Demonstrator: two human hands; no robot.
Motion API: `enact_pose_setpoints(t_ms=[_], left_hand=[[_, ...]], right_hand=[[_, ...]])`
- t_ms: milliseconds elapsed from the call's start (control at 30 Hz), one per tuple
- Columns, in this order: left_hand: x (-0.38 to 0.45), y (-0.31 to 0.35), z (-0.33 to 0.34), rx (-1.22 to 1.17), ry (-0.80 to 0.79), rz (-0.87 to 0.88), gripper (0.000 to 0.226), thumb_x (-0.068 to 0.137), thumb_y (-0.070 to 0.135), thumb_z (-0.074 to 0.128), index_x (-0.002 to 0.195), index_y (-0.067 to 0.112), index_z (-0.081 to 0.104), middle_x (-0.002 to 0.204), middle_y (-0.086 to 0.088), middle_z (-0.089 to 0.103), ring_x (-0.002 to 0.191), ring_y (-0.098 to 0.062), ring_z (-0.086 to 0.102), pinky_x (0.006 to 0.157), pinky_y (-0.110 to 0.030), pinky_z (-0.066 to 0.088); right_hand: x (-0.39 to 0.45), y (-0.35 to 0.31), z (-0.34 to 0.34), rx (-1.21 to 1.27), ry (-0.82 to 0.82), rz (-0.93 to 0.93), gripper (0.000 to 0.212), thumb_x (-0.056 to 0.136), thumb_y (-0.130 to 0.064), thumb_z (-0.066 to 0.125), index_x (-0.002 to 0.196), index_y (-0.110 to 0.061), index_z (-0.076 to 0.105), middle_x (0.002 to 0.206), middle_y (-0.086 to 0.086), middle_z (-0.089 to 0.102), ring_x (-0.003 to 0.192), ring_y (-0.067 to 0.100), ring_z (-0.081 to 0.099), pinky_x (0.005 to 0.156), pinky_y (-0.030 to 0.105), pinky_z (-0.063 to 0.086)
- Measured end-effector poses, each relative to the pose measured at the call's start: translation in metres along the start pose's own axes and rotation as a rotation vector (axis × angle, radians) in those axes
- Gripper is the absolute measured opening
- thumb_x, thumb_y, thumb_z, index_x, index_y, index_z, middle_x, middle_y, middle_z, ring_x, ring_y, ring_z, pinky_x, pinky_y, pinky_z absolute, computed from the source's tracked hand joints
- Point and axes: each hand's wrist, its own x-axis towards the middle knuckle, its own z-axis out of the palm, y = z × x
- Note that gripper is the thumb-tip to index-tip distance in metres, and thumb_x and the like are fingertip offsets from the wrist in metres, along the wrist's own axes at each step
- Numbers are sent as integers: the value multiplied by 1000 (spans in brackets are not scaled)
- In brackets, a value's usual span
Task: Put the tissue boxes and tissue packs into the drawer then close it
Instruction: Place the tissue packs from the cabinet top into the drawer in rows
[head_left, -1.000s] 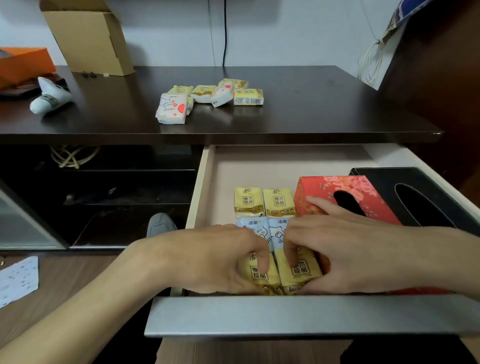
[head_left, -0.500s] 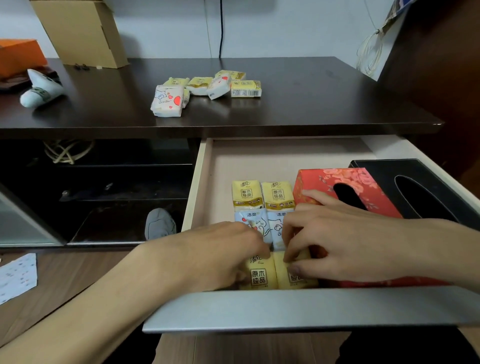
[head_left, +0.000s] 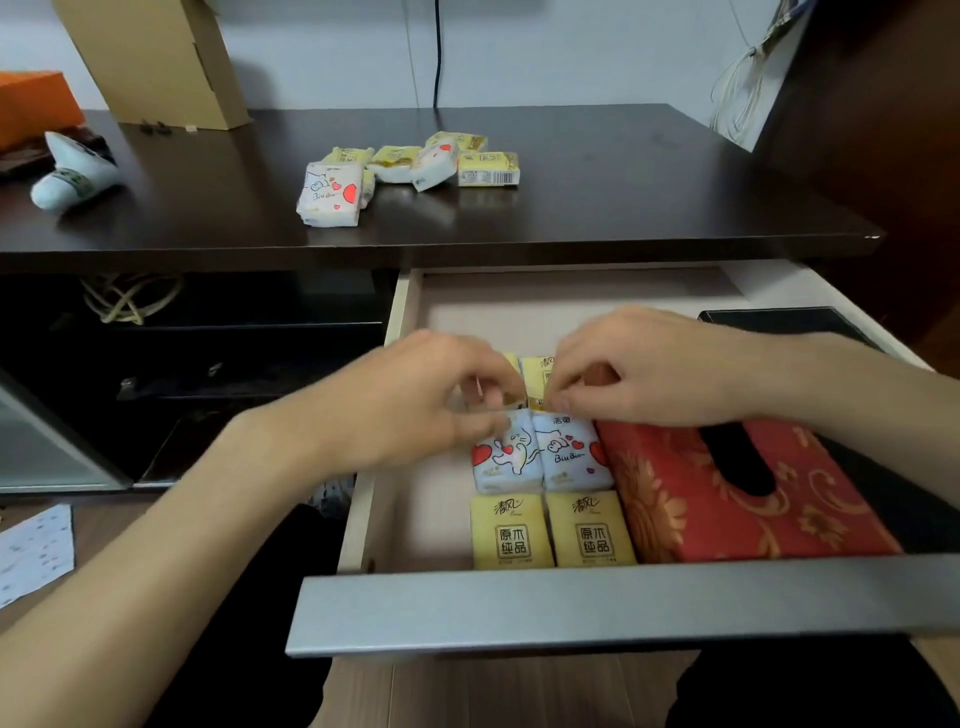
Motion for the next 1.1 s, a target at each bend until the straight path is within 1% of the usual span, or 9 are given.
enact_pose_setpoints(t_ms=[100,167,300,400,600,767,900,1000,1100], left_hand=[[17,-12,-4,112,103,-72,37,90,38,66,124,24,65,116,9,65,109,-12,60,94,-39,48],[30,-17,3,204,51,-174,47,93,41,60,136,22,56,134,4,58,124,-18,53,102,-42,44],[47,-24,26,421,-172,-304,50,93,54,50,128,18,51,129,-4,55,120,-28,53,94,-41,45],[49,-26,29,464,-214,-311,45,93,58,46,117,21,54,121,-3,60,106,-25,57,79,-38,41],[45,-25,22,391,-220,-268,46,94,56,51,129,28,56,125,2,61,108,-21,58,88,-38,48],[45,-27,23,379,-192,-248,45,91,56,55,127,29,57,125,4,60,112,-19,56,85,-36,46],[45,-29,27,425,-136,-214,51,89,53,59,133,28,57,139,1,53,132,-19,41,103,-41,41],[46,-30,24,404,-62,-218,44,90,51,57,127,29,61,134,3,56,128,-18,45,98,-39,44],[43,-32,12,354,179,-227,28,91,44,51,112,32,67,114,9,64,110,-17,57,76,-35,45]], right_hand=[[25,12,5,-134,-30,112,27,96,-38,55,115,-32,73,118,-12,68,111,13,62,96,41,50],[41,19,13,-229,-90,211,33,97,-34,52,124,-27,68,130,-2,66,121,25,59,98,44,49],[59,25,28,-328,-82,326,31,91,-27,48,115,-19,66,127,7,66,117,33,61,79,39,41],[59,25,30,-338,-49,326,33,86,-24,50,114,-19,67,124,5,67,114,33,62,78,39,42],[53,23,26,-218,-5,328,35,82,-21,54,107,-31,75,116,-4,72,109,27,64,90,44,53],[55,27,29,-199,22,322,31,83,-25,54,105,-33,75,115,-6,70,109,26,64,87,41,49],[55,29,30,-171,52,312,30,88,-32,54,114,-34,69,121,-6,68,114,24,62,81,37,40],[53,27,27,-74,176,290,31,91,-29,53,117,-33,70,121,-7,70,113,20,63,86,38,49],[51,24,15,101,489,245,28,87,-24,53,103,-33,75,106,-12,73,101,16,67,89,41,54]])
